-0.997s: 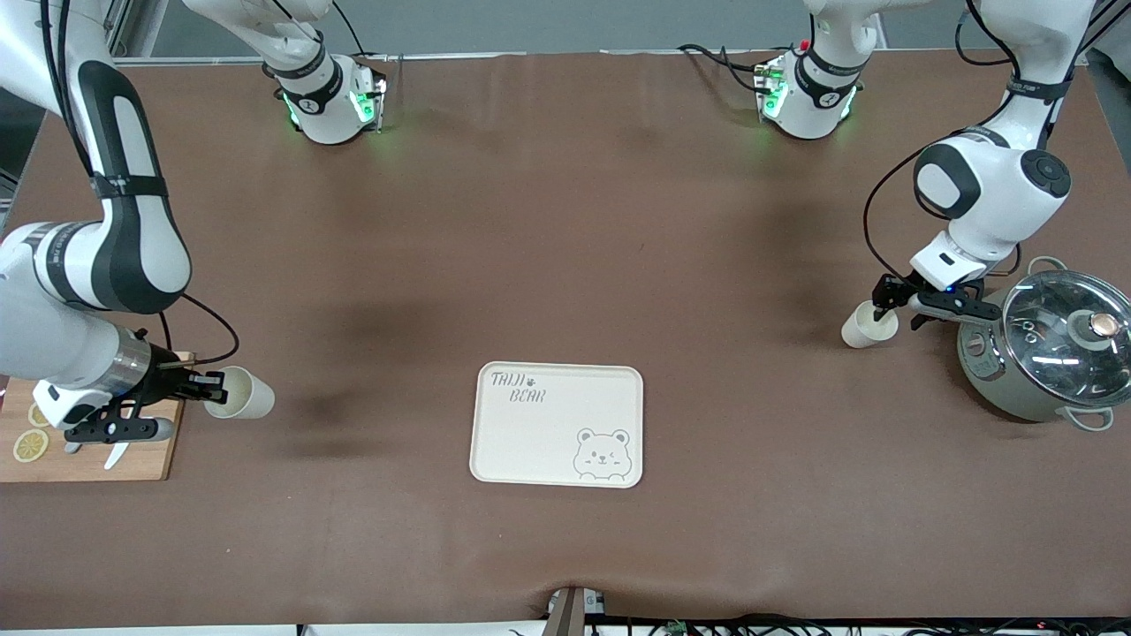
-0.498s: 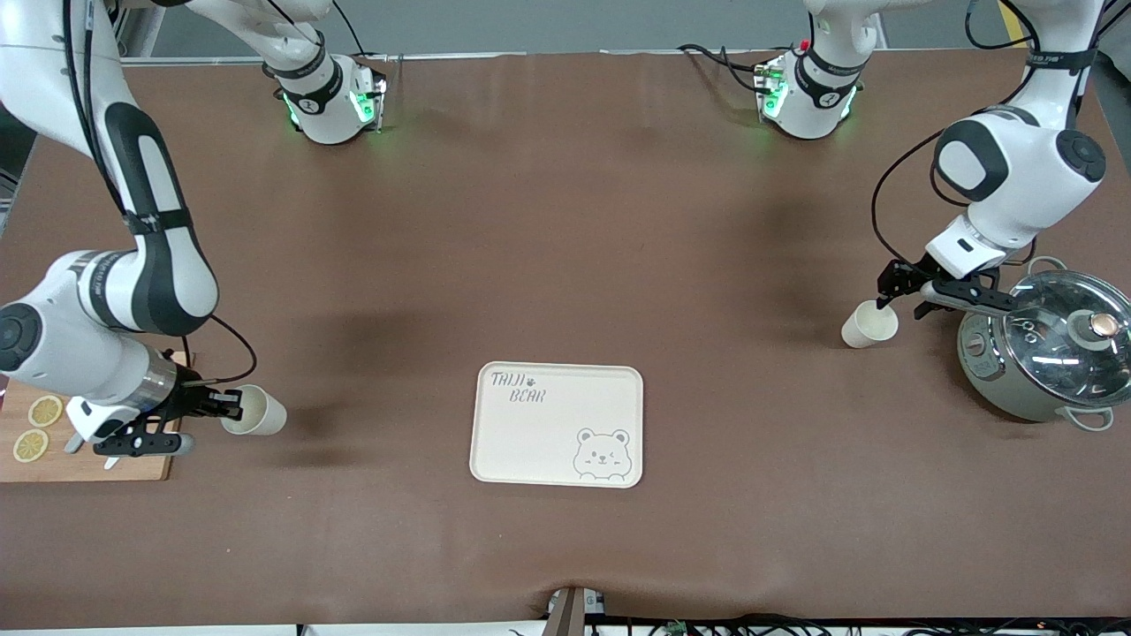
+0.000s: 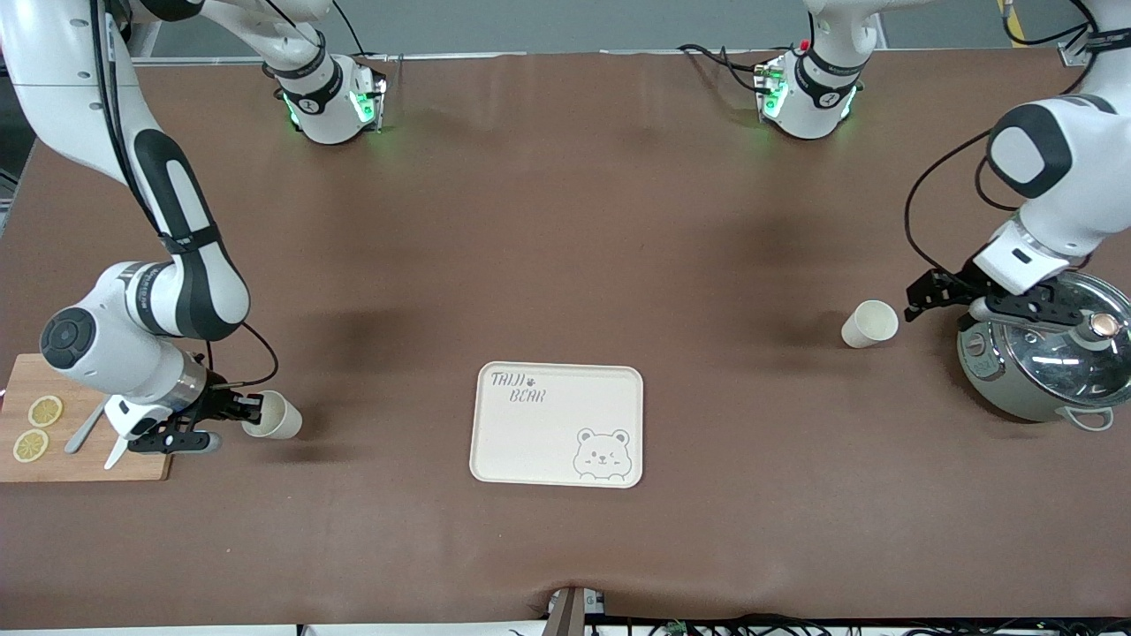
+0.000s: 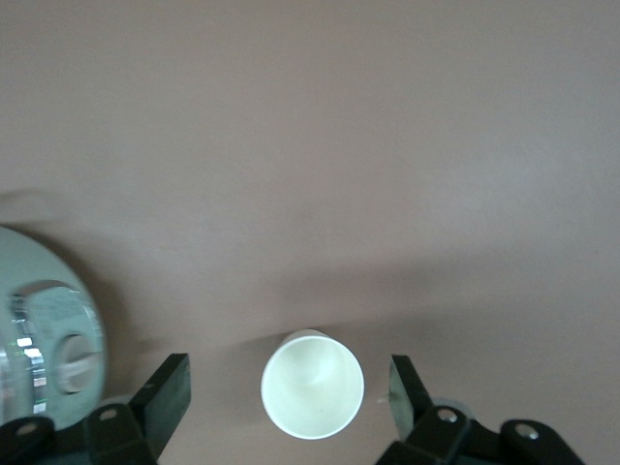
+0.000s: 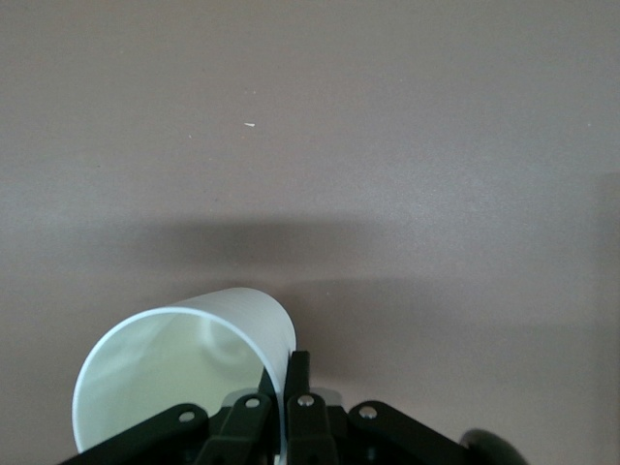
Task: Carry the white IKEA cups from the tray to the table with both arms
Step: 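Set the cup down beside the pot and open the left gripper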
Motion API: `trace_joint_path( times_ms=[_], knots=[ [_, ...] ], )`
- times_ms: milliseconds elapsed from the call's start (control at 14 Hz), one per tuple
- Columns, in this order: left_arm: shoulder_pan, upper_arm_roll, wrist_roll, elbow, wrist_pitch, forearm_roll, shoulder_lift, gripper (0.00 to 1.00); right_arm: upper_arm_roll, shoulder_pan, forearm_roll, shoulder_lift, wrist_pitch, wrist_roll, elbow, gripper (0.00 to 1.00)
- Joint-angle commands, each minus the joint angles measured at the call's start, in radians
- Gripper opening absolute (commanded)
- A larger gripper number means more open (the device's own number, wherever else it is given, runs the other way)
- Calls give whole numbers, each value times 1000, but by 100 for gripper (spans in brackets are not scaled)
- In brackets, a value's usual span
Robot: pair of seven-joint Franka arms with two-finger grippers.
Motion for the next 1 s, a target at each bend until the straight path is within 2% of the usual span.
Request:
trace_joint_path(
  times_ms=[0,285,712,925],
  knots=[
    [-3,-4,-101,159,-108,47,62,100,9,-9,1,3,22,-18,-7,0],
    [-4,-12,-118,208,-181,49,59,100,9,-9,1,15,47,-19,-7,0],
    [-1,-87,-175,205,-231,49,16,100,9,-8,3,27,91,-18,-21,0],
    [-3,-165,-467,207,-241,49,28,100,9,-8,1,33,96,-19,-22,0]
  ],
)
